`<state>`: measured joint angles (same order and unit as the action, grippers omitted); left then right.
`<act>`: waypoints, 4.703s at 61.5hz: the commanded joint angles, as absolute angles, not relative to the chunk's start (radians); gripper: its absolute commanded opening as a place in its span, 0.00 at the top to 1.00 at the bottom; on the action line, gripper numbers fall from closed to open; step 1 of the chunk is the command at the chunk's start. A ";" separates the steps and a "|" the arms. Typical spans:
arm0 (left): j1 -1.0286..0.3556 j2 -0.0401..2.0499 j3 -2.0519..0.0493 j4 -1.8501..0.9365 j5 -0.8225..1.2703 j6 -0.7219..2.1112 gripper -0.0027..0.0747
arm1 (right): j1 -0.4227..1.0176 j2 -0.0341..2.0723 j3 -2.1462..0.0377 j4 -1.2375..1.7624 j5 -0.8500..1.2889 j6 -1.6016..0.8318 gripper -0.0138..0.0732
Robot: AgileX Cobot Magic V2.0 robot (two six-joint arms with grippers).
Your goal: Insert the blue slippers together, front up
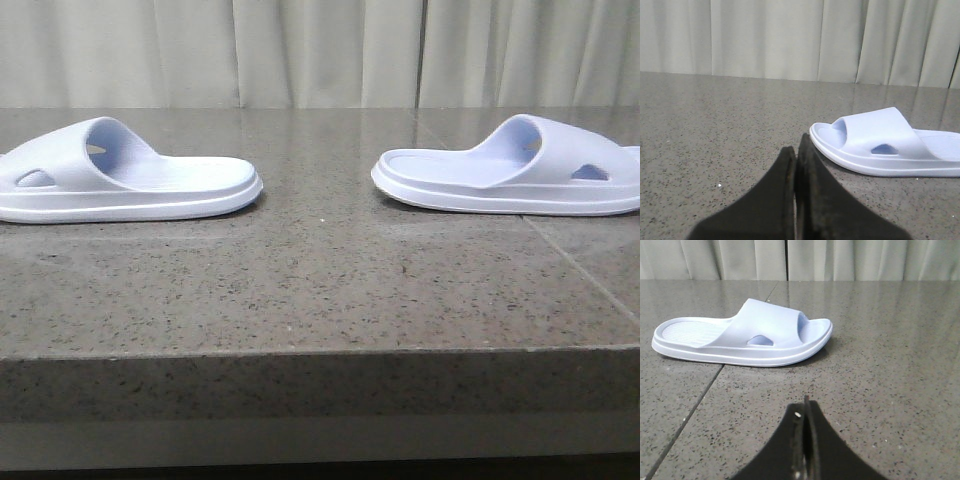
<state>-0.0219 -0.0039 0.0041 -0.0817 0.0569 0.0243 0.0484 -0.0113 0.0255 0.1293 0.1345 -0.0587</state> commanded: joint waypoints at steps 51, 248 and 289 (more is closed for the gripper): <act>-0.022 0.143 -0.459 -0.092 0.227 0.017 0.99 | 0.051 0.121 -0.397 0.095 0.267 -0.061 0.98; 0.174 1.646 -1.058 -1.072 0.809 0.756 0.62 | 0.051 0.579 -0.623 0.081 0.592 -0.061 0.44; 0.174 1.496 -1.059 -1.095 0.833 0.757 0.99 | 0.051 0.579 -0.623 0.081 0.601 -0.061 0.44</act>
